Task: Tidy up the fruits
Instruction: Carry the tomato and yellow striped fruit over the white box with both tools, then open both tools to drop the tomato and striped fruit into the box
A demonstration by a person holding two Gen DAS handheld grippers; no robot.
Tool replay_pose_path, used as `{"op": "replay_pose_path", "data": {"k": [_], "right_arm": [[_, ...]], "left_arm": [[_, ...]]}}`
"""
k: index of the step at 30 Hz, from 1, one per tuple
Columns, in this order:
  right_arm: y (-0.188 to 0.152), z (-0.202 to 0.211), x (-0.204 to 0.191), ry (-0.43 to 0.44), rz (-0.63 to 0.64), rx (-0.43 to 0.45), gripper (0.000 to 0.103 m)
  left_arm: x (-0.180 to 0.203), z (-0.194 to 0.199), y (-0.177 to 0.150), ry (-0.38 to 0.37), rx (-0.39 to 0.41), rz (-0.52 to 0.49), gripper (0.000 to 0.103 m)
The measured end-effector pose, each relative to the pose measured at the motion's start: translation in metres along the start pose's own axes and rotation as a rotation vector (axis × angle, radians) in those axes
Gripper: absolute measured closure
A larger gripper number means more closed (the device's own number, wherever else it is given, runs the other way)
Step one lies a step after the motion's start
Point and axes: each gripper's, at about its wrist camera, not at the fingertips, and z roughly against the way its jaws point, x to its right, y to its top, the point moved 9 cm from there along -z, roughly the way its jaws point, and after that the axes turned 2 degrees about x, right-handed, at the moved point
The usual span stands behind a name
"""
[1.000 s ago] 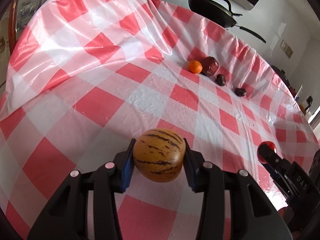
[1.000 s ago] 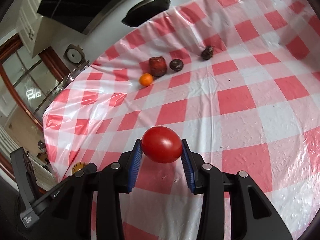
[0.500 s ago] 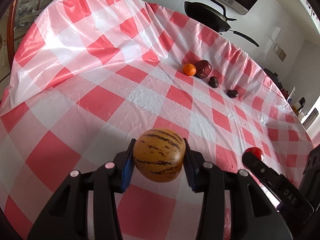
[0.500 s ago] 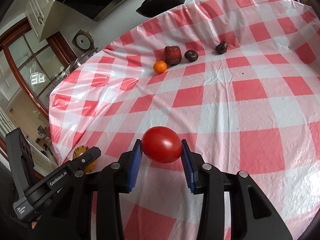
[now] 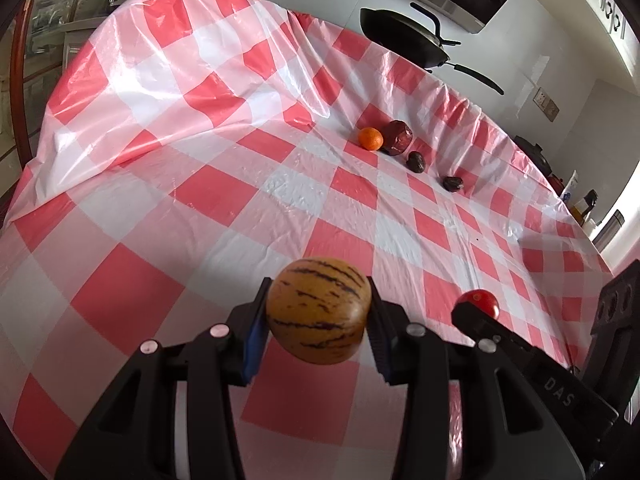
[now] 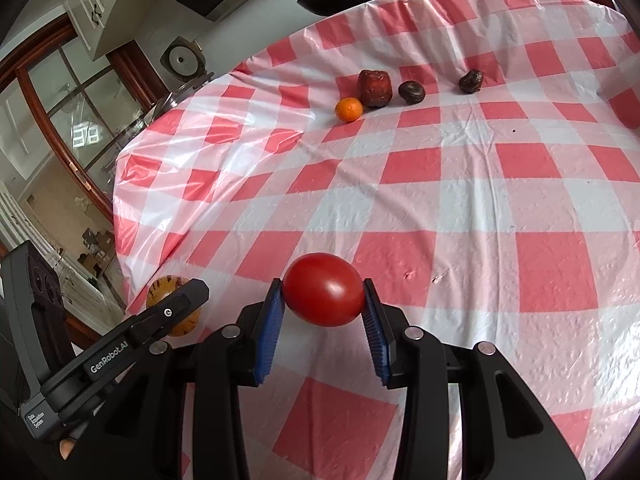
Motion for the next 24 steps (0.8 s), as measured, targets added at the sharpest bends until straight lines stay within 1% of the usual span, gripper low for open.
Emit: {"op": "replay_pose_path", "data": {"k": [2,3,6,9,10,12,13,15,16,18,20,22,24], "right_arm": [[-0.003,-0.001,-0.005,0.008,0.008,-0.010,0.064],[-0.006,-0.001,-0.009,0.017,0.011,-0.018,0.064],[-0.015,-0.001,-0.025,0.060,0.038,-0.041,0.064],[-0.033,0.000,-0.055,0.130,0.100,-0.076,0.064],[-0.039,-0.001,-0.066,0.157,0.120,-0.092,0.064],[-0.059,-0.003,-0.102,0.221,0.203,-0.135,0.064],[-0.066,-0.002,-0.115,0.239,0.236,-0.147,0.064],[-0.089,0.000,-0.155,0.306,0.337,-0.182,0.064],[-0.098,0.002,-0.169,0.332,0.375,-0.195,0.064],[-0.127,0.006,-0.210,0.402,0.497,-0.239,0.064],[-0.157,0.007,-0.242,0.452,0.604,-0.286,0.064],[-0.191,0.002,-0.268,0.480,0.709,-0.353,0.064],[-0.235,-0.010,-0.287,0.475,0.834,-0.453,0.064]], "left_arm": [[-0.002,0.009,-0.003,0.014,0.021,-0.031,0.059],[-0.001,0.016,-0.004,0.007,0.036,-0.044,0.059],[-0.008,0.044,-0.007,-0.080,0.095,-0.034,0.059],[-0.035,0.079,-0.017,-0.067,0.146,-0.042,0.059],[-0.052,0.095,-0.023,-0.058,0.157,-0.038,0.059],[-0.078,0.114,-0.030,-0.017,0.171,-0.027,0.059],[-0.102,0.132,-0.037,0.018,0.184,-0.007,0.059],[-0.130,0.153,-0.046,0.056,0.194,0.021,0.059],[-0.150,0.168,-0.052,0.091,0.201,0.041,0.059],[-0.183,0.189,-0.064,0.162,0.200,0.066,0.059],[-0.217,0.204,-0.080,0.244,0.172,0.082,0.059],[-0.249,0.211,-0.098,0.318,0.136,0.106,0.059],[-0.283,0.205,-0.120,0.399,0.045,0.144,0.059]]}}
